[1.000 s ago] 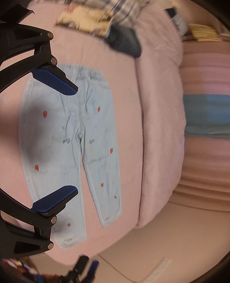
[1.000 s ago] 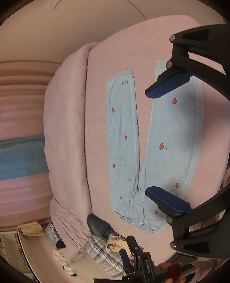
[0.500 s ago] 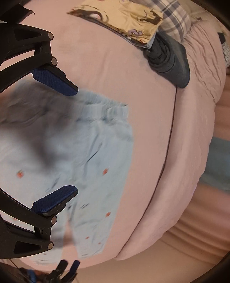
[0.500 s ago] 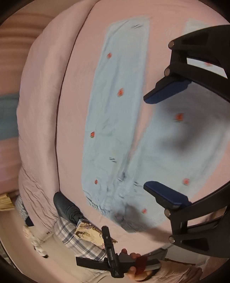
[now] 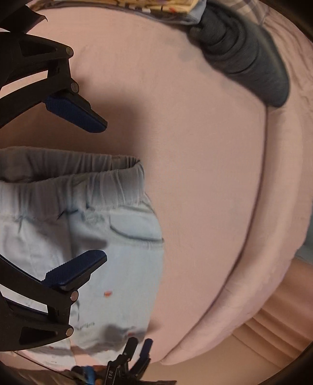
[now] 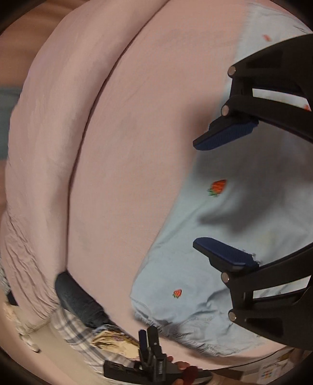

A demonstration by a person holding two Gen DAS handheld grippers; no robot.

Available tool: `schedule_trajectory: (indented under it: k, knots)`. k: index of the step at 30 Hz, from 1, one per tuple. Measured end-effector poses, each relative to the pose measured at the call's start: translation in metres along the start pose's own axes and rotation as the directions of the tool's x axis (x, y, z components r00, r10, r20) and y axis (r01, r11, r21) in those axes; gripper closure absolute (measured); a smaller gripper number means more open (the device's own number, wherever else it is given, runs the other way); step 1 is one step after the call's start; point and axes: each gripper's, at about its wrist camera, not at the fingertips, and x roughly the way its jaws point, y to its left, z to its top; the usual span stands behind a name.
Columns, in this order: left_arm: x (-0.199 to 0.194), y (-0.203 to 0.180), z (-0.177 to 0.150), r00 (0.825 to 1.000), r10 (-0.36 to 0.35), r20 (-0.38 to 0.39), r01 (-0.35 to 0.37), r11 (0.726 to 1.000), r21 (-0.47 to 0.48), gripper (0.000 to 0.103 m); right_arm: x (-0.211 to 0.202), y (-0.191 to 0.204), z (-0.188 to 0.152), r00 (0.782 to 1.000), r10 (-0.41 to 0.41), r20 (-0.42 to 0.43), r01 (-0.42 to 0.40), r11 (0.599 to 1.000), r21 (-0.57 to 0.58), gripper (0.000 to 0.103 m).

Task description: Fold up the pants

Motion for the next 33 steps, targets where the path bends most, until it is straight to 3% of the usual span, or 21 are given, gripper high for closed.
schedule_trajectory:
  k: [3,4,5,7,8,9,10,11,12,14,16,18,21,23,24,25,27,30,32,33]
  knots:
    - [0.01,0.001,0.0,0.999,-0.015,-0.029,0.015,1.0,0.003,0.014,0.022,-0.001,0.006,0.998,-0.007,-0.064,0.004,0.999,-0.045,0.03]
    - [0.008,-0.001,-0.001,1.0,-0.018,-0.013,0.018,1.0,0.012,0.02,0.027,-0.003,0.004,0.996,-0.006,-0.091,0.002,0.999,-0.049,0.038]
    - [0.006,-0.002,-0.002,1.0,-0.031,0.001,0.031,0.999,0.024,0.038,0.036,-0.003,0.002,0.991,-0.039,-0.129,0.031,0.998,-0.063,0.044]
    - [0.0,-0.005,-0.002,0.999,-0.042,0.021,0.041,0.998,0.047,0.043,0.039,0.005,-0.004,0.988,-0.084,-0.132,0.067,0.99,-0.127,0.079]
    - [-0.002,-0.007,-0.003,0.999,-0.041,0.026,0.039,0.997,0.061,0.051,0.036,0.009,-0.006,0.991,-0.058,-0.123,0.04,0.989,-0.145,0.093]
    - [-0.005,-0.011,-0.002,0.998,-0.049,0.04,0.046,0.996,0.072,0.057,0.034,0.013,-0.007,0.992,-0.036,-0.125,0.016,0.988,-0.155,0.101]
    - [-0.008,-0.011,-0.001,0.997,-0.054,0.051,0.05,0.996,0.073,0.062,0.033,0.017,-0.009,0.992,-0.04,-0.123,0.018,0.984,-0.176,0.103]
    - [-0.014,-0.014,0.0,0.996,-0.052,0.066,0.047,0.996,0.077,0.076,0.032,0.024,-0.009,0.99,-0.067,-0.12,0.04,0.976,-0.214,0.103]
    - [-0.024,-0.014,0.001,0.994,-0.027,0.105,0.018,0.996,0.082,0.082,0.03,0.028,-0.008,0.991,-0.076,-0.114,0.048,0.972,-0.23,0.103]
    - [-0.034,-0.006,0.005,0.989,-0.054,0.139,0.047,0.998,0.05,0.082,0.018,0.029,0.003,0.996,-0.07,-0.061,0.055,0.974,-0.218,0.103]
    - [-0.023,0.004,0.006,0.993,-0.036,0.113,0.031,0.999,0.039,0.081,0.008,0.023,0.015,0.997,-0.079,-0.009,0.076,0.981,-0.176,0.103]
    - [-0.007,0.003,0.003,0.997,0.018,0.08,-0.023,0.998,0.054,0.077,0.016,0.011,0.022,0.997,-0.054,-0.057,0.048,0.993,-0.108,0.103]
    - [-0.011,0.007,0.005,0.996,-0.011,0.089,0.009,1.0,0.026,0.07,0.024,0.006,0.017,0.996,-0.041,-0.084,0.034,0.996,-0.089,0.095]
    - [-0.016,0.011,0.007,0.995,-0.026,0.096,0.025,1.0,0.016,0.06,0.016,0.0,0.016,0.995,0.043,-0.087,-0.046,0.998,-0.044,0.069]
    - [-0.018,0.014,0.009,0.995,-0.025,0.098,0.024,1.0,0.017,0.059,0.01,-0.001,0.014,0.995,0.071,-0.072,-0.074,0.997,-0.037,0.048]
    - [-0.016,0.012,0.012,0.995,-0.025,0.096,0.024,1.0,0.019,0.058,0.001,-0.003,0.015,0.994,0.09,-0.054,-0.093,0.994,-0.049,0.045]
    - [-0.013,0.01,0.012,0.996,-0.031,0.085,0.03,0.999,0.019,0.058,-0.002,-0.01,0.011,0.995,0.08,-0.051,-0.084,0.993,-0.086,0.045]
    - [0.0,0.008,0.019,0.996,-0.073,0.043,0.073,0.997,0.002,0.058,0.024,-0.014,0.018,0.985,0.097,-0.145,-0.115,0.986,-0.12,0.046]
    - [0.007,0.006,0.022,0.997,-0.065,0.034,0.064,0.998,0.012,0.062,0.044,-0.009,0.004,0.969,0.086,-0.23,-0.122,0.982,-0.146,0.057]
    - [0.008,0.001,0.022,0.998,-0.056,0.04,0.055,0.998,0.031,0.066,0.046,-0.003,0.001,0.974,0.05,-0.221,-0.092,0.978,-0.186,0.066]
